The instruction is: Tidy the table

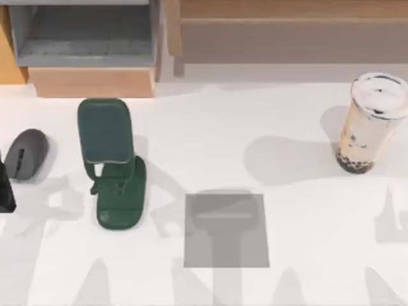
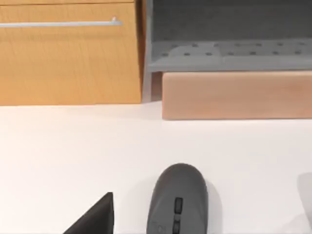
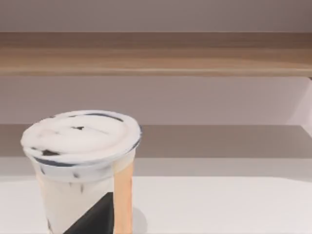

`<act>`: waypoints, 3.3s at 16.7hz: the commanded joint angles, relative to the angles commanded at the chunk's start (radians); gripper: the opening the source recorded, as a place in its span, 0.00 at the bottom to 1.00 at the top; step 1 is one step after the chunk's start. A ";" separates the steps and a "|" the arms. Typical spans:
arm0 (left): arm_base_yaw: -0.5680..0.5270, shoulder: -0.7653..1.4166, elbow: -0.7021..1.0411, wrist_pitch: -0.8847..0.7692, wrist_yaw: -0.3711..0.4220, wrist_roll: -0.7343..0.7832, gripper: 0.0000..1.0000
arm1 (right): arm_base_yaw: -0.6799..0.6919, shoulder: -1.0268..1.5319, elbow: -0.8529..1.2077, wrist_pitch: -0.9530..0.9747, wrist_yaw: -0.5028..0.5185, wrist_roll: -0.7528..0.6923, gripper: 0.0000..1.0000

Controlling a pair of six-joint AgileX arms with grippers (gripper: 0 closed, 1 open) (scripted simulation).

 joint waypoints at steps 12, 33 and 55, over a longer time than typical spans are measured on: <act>0.008 0.681 0.564 -0.387 0.002 0.051 1.00 | 0.000 0.000 0.000 0.000 0.000 0.000 1.00; 0.020 1.695 1.405 -0.961 0.004 0.127 1.00 | 0.000 0.000 0.000 0.000 0.000 0.000 1.00; 0.021 1.793 1.194 -0.652 0.005 0.129 0.85 | 0.000 0.000 0.000 0.000 0.000 0.000 1.00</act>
